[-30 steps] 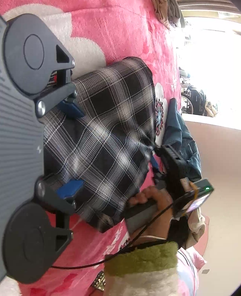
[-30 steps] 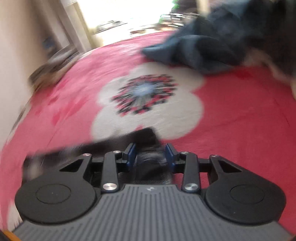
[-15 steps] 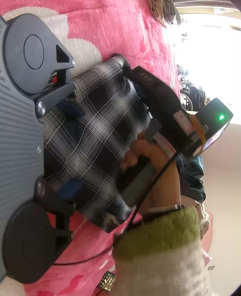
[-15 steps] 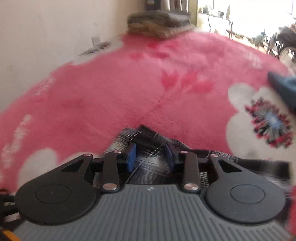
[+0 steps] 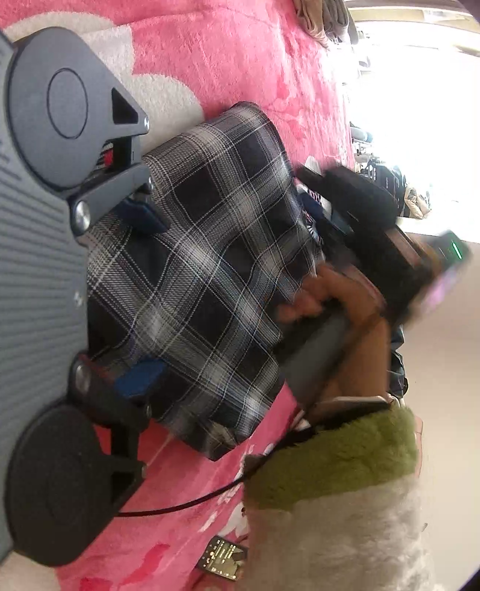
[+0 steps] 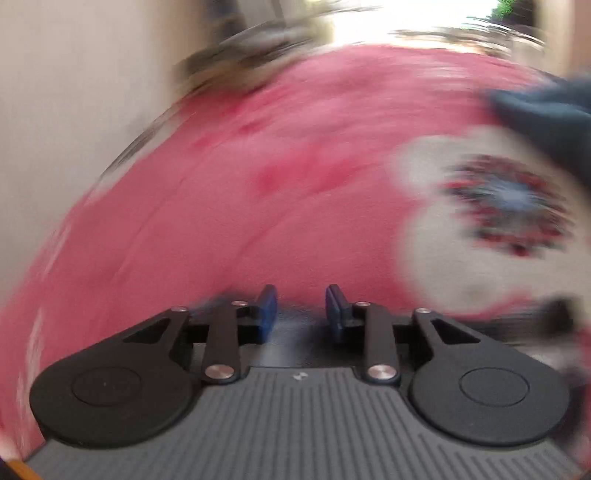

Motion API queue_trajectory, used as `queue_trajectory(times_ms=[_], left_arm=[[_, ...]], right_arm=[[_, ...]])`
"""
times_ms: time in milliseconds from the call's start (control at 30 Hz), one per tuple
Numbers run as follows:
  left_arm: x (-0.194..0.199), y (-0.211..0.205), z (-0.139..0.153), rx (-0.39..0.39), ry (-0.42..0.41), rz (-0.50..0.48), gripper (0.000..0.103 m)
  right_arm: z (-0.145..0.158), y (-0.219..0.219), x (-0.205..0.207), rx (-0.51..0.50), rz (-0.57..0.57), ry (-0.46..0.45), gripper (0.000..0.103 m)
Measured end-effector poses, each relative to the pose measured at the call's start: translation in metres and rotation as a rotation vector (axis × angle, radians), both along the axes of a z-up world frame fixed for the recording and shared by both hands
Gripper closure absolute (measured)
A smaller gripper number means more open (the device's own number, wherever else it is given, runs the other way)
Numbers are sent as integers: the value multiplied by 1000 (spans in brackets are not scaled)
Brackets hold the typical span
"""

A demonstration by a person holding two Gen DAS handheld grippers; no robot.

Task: Fold clothes

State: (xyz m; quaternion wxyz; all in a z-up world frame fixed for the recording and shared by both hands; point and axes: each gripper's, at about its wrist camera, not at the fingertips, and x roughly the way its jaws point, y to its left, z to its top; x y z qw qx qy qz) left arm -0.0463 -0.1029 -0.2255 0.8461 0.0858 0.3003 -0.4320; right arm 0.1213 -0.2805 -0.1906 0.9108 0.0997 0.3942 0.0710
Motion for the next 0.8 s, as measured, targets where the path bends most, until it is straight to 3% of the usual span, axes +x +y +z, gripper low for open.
queue_trajectory(times_ms=[133,233,300,333,433,500,633,800], left_arm=[[2,-3,0,-3,9,6,26],[2,-4,0,-1,6,7,26],[0,-5,0,4,-3,3,26],[-2,-5,0,8,-10,1,26],[-6,0,4,23,-22,8,26],[-10,0,8,38,-38,6,26],[-11,-1,16,47,-28,21,27],[-16,-5,21,96,-23,23,27]], right_arm=[[36,-49,-31,32,-83,-59,77],[34,-69,-51,69,-35,47,77],[17,-79,-58,1,-62,152,78],[7,-86,-61,-36,-86,182,67],[11,-121,-76,8,-284,134,69],[31,-133,-96,18,-325,63,69],[70,-119,-147,-9,-169,28,69],[54,-81,-198,-76,79,93,69]])
